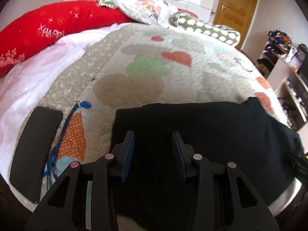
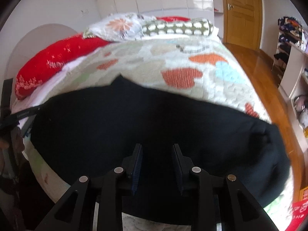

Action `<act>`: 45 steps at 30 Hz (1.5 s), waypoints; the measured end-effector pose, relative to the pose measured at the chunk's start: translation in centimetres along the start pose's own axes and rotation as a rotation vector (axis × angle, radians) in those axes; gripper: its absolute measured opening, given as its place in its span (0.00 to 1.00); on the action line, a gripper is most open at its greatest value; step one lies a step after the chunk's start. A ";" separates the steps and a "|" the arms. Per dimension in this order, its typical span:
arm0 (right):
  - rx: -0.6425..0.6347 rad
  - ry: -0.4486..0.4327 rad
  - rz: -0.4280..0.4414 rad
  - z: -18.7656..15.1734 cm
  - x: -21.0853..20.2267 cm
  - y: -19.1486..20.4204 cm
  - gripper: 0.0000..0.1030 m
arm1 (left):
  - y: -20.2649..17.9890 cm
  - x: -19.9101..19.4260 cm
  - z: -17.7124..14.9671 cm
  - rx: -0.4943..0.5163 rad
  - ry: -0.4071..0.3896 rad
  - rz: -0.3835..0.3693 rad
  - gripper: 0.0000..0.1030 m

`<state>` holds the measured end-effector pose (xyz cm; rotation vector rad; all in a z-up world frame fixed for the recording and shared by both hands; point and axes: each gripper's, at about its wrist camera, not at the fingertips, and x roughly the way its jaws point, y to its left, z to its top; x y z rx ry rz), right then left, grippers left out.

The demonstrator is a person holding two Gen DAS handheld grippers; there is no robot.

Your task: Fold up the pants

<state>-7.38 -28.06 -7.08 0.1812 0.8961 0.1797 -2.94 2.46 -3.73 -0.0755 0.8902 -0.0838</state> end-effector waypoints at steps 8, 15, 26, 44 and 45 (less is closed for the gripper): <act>0.009 -0.038 -0.001 0.5 -1.9 -0.1 0.31 | 0.1 -2.6 -0.1 -0.036 -0.032 -0.026 0.45; 0.003 -0.056 -0.005 -1.4 -4.5 -0.7 0.33 | -0.9 -5.0 -3.3 -0.026 -0.039 -0.047 0.45; 0.012 -0.036 0.001 -3.0 -4.2 -1.1 0.44 | -2.0 -6.3 -4.9 -0.005 -0.045 -0.019 0.45; 0.111 -0.035 -0.038 -4.1 -5.1 -5.5 0.44 | -8.3 -5.8 -4.7 0.106 -0.048 -0.080 0.45; 0.124 -0.040 -0.029 -4.2 -5.4 -5.9 0.44 | -8.9 -5.8 -4.5 0.117 -0.052 -0.088 0.45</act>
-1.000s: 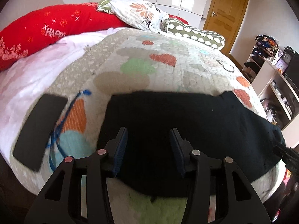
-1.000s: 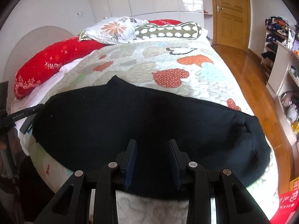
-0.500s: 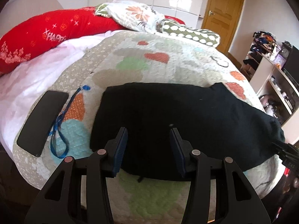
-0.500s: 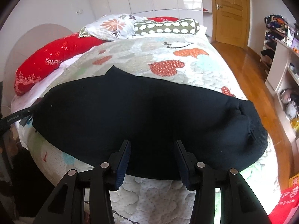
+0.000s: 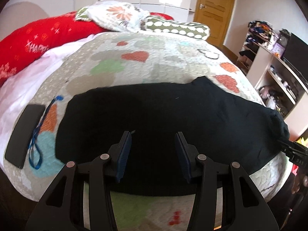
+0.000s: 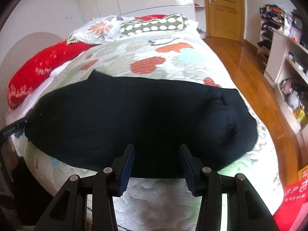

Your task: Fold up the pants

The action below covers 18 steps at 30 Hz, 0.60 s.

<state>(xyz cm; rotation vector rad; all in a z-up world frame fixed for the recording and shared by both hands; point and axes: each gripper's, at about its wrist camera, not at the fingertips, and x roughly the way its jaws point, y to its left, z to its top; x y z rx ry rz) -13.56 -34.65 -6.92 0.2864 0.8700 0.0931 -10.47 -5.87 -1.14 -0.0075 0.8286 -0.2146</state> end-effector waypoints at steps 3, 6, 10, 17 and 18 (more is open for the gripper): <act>0.008 -0.010 -0.026 -0.1 -1.1 -0.9 0.44 | -1.7 0.2 0.8 0.032 -0.001 -0.028 0.45; 0.018 -0.017 -0.066 -0.3 -1.9 -2.1 0.44 | -3.9 0.9 1.5 0.071 0.010 -0.067 0.45; 0.058 -0.024 -0.095 -0.8 -3.3 -4.5 0.44 | -7.3 2.7 2.4 0.121 0.071 -0.128 0.45; 0.157 -0.036 -0.085 -2.2 -4.6 -8.2 0.47 | -15.6 5.5 4.1 0.278 0.139 -0.284 0.63; 0.182 -0.031 -0.057 -2.5 -4.3 -8.7 0.48 | -16.5 5.9 4.3 0.296 0.145 -0.303 0.63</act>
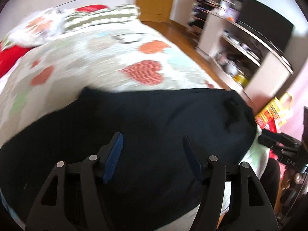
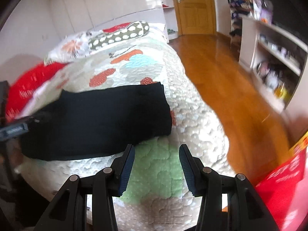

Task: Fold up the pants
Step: 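Grasp the garment end with the left gripper and fold it toward the right gripper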

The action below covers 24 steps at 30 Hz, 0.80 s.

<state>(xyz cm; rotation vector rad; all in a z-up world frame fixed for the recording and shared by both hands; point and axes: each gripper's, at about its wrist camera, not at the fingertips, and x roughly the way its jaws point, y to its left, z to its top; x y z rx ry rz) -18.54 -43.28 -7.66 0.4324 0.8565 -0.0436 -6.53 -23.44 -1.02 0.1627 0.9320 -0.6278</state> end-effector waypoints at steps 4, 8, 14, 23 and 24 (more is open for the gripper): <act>0.040 -0.011 0.053 -0.3 0.4 -0.6 0.52 | -3.1 3.3 2.7 0.084 0.045 -0.089 0.63; 0.104 -0.044 0.139 0.2 0.8 -1.1 0.67 | -5.9 6.2 4.9 0.191 0.077 -0.103 0.63; 0.128 -0.052 0.183 1.3 2.7 -1.2 0.72 | -8.6 11.2 7.3 0.350 0.154 -0.124 0.63; 0.130 -0.088 0.230 2.0 4.9 -1.4 0.36 | -9.5 13.1 7.8 0.483 0.146 -0.213 0.53; 0.146 -0.094 0.243 2.0 4.9 -1.6 0.31 | -9.7 12.9 7.8 0.487 0.140 -0.239 0.44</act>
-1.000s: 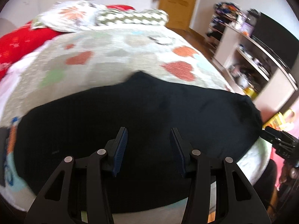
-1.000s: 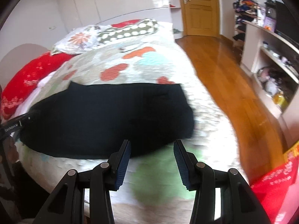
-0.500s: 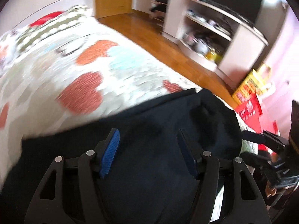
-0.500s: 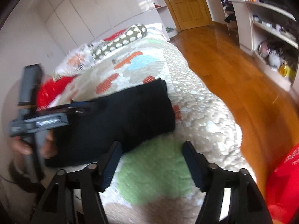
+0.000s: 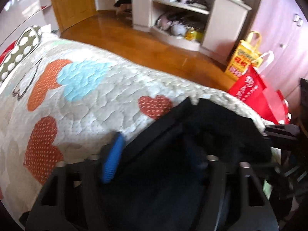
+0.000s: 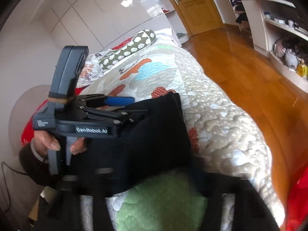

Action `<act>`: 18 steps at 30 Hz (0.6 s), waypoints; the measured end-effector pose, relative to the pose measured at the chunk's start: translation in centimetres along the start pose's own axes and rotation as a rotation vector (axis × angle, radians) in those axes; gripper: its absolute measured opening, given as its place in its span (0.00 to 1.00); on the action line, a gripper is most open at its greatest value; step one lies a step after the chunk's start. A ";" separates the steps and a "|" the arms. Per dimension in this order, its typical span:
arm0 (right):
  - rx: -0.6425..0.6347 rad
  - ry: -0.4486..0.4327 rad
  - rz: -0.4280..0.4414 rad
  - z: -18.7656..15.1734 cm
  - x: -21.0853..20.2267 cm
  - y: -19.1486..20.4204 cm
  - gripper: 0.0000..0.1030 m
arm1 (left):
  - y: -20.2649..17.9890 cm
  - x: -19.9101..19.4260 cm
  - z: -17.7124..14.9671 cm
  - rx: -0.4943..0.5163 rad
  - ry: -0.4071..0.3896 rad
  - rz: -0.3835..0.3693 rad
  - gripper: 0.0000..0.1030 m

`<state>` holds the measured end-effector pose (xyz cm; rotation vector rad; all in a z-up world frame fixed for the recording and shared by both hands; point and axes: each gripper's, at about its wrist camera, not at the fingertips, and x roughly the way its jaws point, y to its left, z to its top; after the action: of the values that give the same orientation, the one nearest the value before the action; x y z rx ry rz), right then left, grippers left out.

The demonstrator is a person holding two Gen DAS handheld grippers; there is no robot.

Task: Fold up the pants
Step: 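Grasp the garment end with the left gripper and fold it toward the right gripper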

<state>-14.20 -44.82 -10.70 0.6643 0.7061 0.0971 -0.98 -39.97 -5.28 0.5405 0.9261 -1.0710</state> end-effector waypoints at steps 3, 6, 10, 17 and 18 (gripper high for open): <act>0.008 -0.027 0.066 0.6 -0.6 1.1 0.18 | 0.2 -0.9 0.1 -0.024 -0.026 -0.034 0.11; -0.072 -0.065 0.072 1.9 -1.9 4.2 0.17 | 1.5 -3.4 0.0 -0.092 -0.090 -0.063 0.06; -0.179 -0.098 0.135 3.2 -2.9 9.2 0.17 | 4.0 -9.2 -1.3 -0.176 -0.194 -0.034 0.06; -0.369 -0.059 0.215 1.4 2.1 19.3 0.17 | 12.0 -17.4 -9.5 -0.505 -0.293 0.026 0.11; -0.379 -0.044 0.222 0.8 3.4 20.1 0.17 | 12.9 -18.3 -11.5 -0.557 -0.296 0.040 0.14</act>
<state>-8.37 -28.31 -0.26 0.3768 0.5494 0.4091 3.35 -16.81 3.51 -0.0601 0.8954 -0.7812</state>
